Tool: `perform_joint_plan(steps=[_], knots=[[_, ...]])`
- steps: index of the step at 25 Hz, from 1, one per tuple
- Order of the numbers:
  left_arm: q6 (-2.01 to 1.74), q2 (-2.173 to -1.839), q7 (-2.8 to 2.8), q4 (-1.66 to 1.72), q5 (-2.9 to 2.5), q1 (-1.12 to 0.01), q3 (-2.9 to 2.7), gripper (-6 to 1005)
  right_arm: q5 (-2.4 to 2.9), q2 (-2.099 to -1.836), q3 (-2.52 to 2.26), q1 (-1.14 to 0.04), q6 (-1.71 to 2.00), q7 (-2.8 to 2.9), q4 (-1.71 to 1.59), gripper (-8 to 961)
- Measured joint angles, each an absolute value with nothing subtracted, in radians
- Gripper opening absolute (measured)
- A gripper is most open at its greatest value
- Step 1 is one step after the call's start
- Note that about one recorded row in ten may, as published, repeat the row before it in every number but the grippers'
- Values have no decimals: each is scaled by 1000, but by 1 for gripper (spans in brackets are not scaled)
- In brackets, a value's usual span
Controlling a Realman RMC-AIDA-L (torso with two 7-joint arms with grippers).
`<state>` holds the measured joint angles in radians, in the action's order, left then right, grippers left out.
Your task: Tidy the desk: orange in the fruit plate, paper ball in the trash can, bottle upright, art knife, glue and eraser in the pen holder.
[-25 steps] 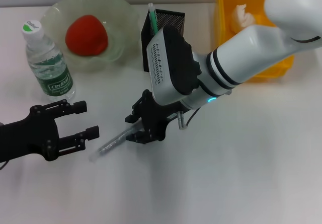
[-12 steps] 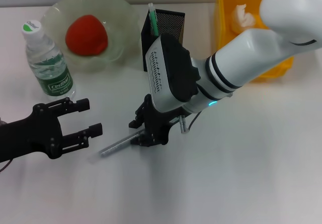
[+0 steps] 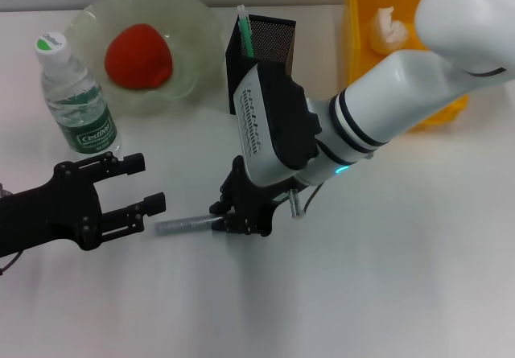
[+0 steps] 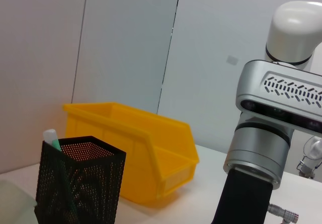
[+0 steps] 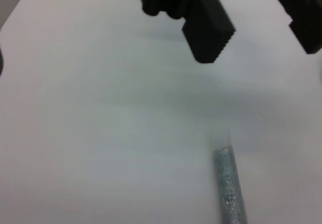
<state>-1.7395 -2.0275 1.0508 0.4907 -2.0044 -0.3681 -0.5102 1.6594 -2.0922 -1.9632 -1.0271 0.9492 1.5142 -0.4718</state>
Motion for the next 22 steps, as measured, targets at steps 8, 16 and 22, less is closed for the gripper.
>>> perform_joint_plan(steps=[8, 16, 22], knots=[[-1740, -2028, 1058, 491, -2004, -368, -511, 707, 1659, -2092, -1977, -1024, 947, 1515, -475, 164], [-1743, -2025, 1063, 491, -2005, -364, -502, 708, 1660, -2092, -1962, -989, 959, 1515, -513, 162], [-1747, -2024, 1063, 491, -2005, -360, -468, 707, 1666, -2090, -1892, -949, 963, 1511, -528, 162]])
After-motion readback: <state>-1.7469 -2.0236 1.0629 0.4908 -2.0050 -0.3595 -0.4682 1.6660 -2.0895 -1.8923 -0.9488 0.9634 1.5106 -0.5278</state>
